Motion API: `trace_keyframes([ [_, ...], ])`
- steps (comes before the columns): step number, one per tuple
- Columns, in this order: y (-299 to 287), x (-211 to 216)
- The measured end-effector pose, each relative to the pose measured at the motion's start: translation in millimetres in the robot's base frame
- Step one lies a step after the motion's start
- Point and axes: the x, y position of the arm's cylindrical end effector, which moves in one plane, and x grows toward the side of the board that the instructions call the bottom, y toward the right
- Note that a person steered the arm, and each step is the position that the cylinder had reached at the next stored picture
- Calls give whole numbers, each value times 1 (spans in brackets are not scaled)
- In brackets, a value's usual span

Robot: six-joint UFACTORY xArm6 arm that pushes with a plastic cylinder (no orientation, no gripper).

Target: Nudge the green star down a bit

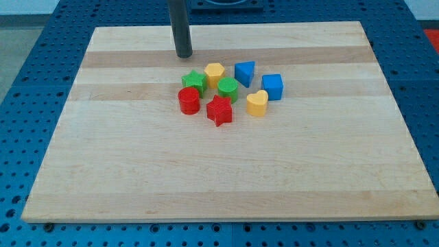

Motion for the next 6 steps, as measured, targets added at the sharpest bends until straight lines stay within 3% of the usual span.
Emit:
trace_keyframes([
  [3, 8, 9],
  [6, 16, 67],
])
